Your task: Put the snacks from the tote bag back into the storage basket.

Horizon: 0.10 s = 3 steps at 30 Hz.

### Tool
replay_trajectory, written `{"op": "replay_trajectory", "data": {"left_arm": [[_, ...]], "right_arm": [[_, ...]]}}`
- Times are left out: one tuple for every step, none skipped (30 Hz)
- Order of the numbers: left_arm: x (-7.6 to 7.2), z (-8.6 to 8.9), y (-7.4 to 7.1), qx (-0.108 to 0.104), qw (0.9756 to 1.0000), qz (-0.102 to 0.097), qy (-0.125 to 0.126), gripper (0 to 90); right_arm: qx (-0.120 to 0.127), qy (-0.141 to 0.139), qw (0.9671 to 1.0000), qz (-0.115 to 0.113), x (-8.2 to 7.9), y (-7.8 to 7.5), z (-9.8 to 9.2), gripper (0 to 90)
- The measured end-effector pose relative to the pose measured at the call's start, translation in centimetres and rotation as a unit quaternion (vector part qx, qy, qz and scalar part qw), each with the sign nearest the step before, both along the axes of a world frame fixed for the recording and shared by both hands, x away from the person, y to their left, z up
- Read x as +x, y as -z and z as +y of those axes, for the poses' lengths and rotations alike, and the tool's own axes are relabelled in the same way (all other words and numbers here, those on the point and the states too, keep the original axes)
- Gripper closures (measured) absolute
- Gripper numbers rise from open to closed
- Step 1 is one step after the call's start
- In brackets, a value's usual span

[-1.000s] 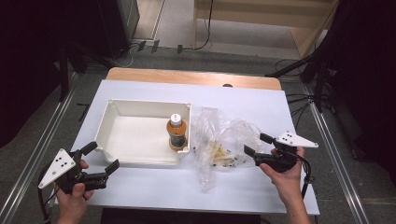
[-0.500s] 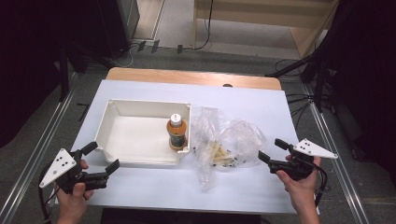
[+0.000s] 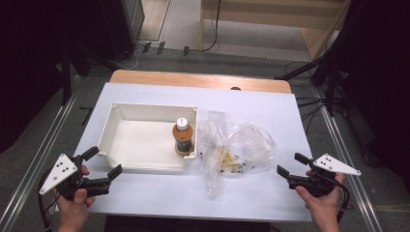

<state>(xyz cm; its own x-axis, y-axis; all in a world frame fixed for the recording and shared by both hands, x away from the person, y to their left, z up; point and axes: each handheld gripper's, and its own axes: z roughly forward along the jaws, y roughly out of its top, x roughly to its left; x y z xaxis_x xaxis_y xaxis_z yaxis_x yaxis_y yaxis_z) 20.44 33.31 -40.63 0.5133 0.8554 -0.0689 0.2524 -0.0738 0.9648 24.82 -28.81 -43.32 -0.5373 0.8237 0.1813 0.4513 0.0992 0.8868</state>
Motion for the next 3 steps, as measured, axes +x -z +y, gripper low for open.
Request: {"op": "replay_trajectory", "data": {"left_arm": [[0.06, 0.0, 0.02, 0.0, 1.0, 0.0, 0.0, 0.8], [0.13, -0.01, 0.03, 0.0, 1.0, 0.002, 0.0, 0.8], [0.22, -0.05, 0.07, -0.001, 1.0, 0.002, -0.001, 0.8]], "right_arm": [[0.004, 0.0, 1.0, 0.001, 0.05, 0.05, -0.06, 13.7], [0.006, 0.0, 1.0, 0.002, 0.09, 0.1, -0.09, 13.8], [0.005, 0.001, 1.0, 0.002, 0.15, 0.15, -0.12, 13.8]]}}
